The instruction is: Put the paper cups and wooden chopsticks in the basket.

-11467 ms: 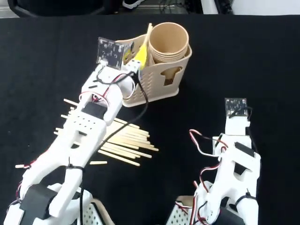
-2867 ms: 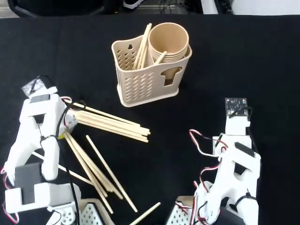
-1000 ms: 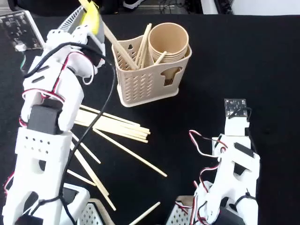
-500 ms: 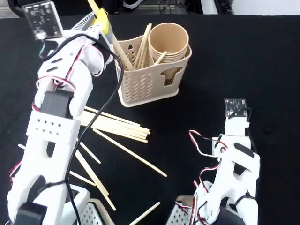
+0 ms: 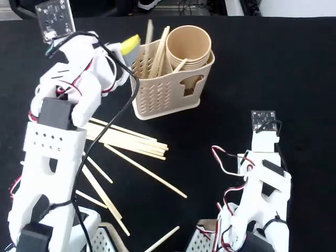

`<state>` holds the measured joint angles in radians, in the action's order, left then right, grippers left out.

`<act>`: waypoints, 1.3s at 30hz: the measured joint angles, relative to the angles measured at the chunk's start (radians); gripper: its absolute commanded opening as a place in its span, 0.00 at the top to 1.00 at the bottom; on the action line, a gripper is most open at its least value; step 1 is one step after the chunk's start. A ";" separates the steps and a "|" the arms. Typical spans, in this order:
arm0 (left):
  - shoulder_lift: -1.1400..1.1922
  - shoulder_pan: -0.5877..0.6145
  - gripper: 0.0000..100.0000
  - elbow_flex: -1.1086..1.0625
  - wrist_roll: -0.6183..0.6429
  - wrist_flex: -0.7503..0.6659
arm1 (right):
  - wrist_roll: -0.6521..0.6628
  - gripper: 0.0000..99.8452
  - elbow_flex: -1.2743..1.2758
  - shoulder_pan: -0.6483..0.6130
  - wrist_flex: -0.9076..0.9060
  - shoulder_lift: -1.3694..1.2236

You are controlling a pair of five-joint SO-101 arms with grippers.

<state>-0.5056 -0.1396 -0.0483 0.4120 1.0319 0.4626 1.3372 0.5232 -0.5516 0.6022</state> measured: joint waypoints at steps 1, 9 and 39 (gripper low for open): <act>0.000 0.000 0.73 0.021 0.003 0.038 | 0.000 0.95 0.000 0.000 0.000 0.000; 0.014 0.176 0.73 0.058 0.152 0.336 | 0.000 0.95 0.000 0.000 0.000 0.000; 1.076 0.497 0.91 0.227 0.400 0.400 | 0.000 0.95 0.000 0.000 0.000 0.000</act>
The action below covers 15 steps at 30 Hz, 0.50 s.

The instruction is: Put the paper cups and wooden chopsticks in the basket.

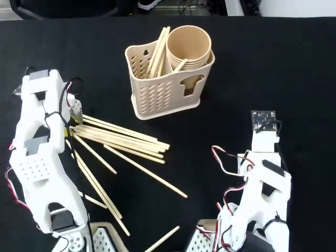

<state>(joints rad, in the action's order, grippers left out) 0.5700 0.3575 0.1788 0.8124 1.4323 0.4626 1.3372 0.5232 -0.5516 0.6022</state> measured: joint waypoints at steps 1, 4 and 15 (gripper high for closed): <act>0.000 0.000 0.93 0.000 -0.005 0.000 | 0.000 0.95 0.000 0.000 0.000 0.000; -0.017 0.000 0.97 -0.015 -0.011 0.000 | 0.000 0.95 0.000 0.000 0.000 0.000; -0.109 0.003 0.97 -0.026 -0.014 0.002 | 0.000 0.95 0.000 0.000 0.000 0.000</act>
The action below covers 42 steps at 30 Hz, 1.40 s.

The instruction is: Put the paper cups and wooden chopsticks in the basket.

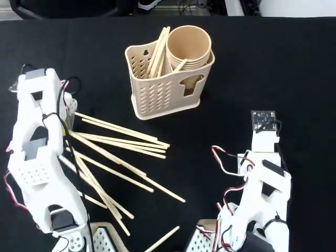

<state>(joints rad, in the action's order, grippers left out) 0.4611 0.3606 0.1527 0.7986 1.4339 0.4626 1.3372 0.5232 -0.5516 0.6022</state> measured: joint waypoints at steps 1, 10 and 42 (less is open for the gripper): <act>-0.018 0.000 0.97 0.000 0.000 0.000 | 0.000 0.95 0.000 0.000 0.000 0.000; -0.276 -0.057 0.97 -0.002 -0.034 0.012 | 0.000 0.95 0.000 0.000 0.000 0.000; -0.987 -0.359 0.97 0.238 -0.419 -0.578 | 0.000 0.95 0.000 0.000 0.000 0.000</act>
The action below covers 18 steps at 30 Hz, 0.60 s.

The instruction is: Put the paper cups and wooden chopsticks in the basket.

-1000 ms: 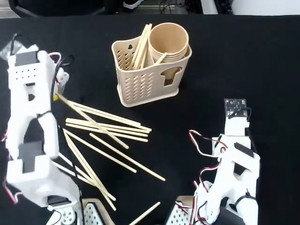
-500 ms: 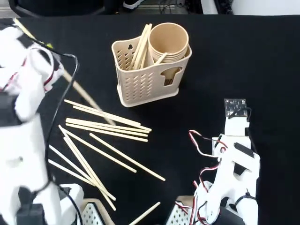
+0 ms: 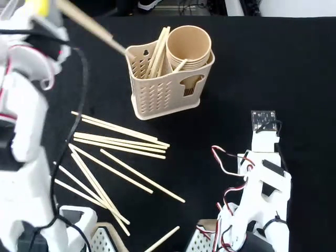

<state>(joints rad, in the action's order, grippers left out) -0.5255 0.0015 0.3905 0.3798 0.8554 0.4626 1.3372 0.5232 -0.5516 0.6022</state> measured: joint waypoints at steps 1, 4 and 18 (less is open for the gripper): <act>0.020 -0.032 0.97 -0.005 -0.044 -0.037 | 0.000 0.95 0.000 0.000 0.000 0.000; 0.075 -0.104 0.97 -0.034 -0.157 -0.112 | 0.000 0.95 0.000 0.000 0.000 0.000; 0.155 -0.245 0.97 -0.338 -0.247 -0.390 | 0.000 0.95 0.000 0.000 0.000 0.000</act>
<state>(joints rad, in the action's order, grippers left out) -0.3705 -0.2440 0.0529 0.1327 0.4657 0.4626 1.3372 0.5232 -0.5516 0.6022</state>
